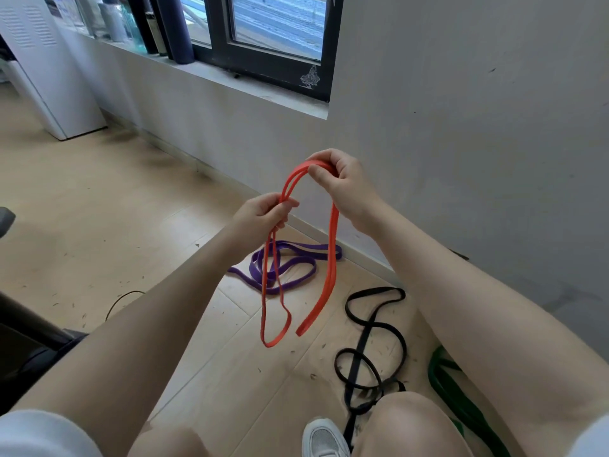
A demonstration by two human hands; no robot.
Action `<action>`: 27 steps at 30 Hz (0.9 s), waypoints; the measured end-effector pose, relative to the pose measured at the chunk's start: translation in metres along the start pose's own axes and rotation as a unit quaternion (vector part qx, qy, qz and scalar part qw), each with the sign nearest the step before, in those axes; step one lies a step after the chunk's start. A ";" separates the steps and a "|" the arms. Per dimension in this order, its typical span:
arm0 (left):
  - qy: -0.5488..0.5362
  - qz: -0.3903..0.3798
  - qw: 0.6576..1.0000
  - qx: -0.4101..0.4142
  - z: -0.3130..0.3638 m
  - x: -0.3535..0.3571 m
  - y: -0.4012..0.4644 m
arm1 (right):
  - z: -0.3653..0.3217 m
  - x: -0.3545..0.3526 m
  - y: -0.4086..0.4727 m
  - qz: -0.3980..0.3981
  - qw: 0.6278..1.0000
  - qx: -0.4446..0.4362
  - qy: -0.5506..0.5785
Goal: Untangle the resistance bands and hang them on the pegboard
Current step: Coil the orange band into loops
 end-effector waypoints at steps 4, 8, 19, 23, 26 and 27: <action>-0.024 0.003 1.000 -0.009 -0.001 0.007 -0.002 | -0.006 0.007 -0.003 -0.007 0.999 -0.032 0.008; -0.029 0.037 0.999 0.006 0.004 0.003 0.000 | -0.009 0.010 -0.002 -0.014 0.997 -0.031 0.062; -0.034 0.045 0.998 0.041 0.013 0.007 0.005 | 0.006 0.018 0.002 -0.075 0.917 0.060 0.386; -0.015 0.035 0.999 0.039 0.009 0.006 0.004 | 0.011 0.005 0.002 -0.020 0.956 0.051 0.287; -0.032 0.029 0.998 0.040 0.009 0.011 0.004 | 0.012 0.010 0.000 -0.033 0.948 0.058 0.312; -0.048 0.028 0.998 0.037 0.008 0.013 0.003 | 0.011 0.013 -0.001 -0.043 0.941 0.058 0.330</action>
Point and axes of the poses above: each hand's wrist, its own y-axis towards the middle knuckle, its own x-axis out of the palm, z = x × y, the point moved 8 cm from there along y, towards the middle knuckle, and after that the axes turned 4 degrees about x, right-handed, at the moved point
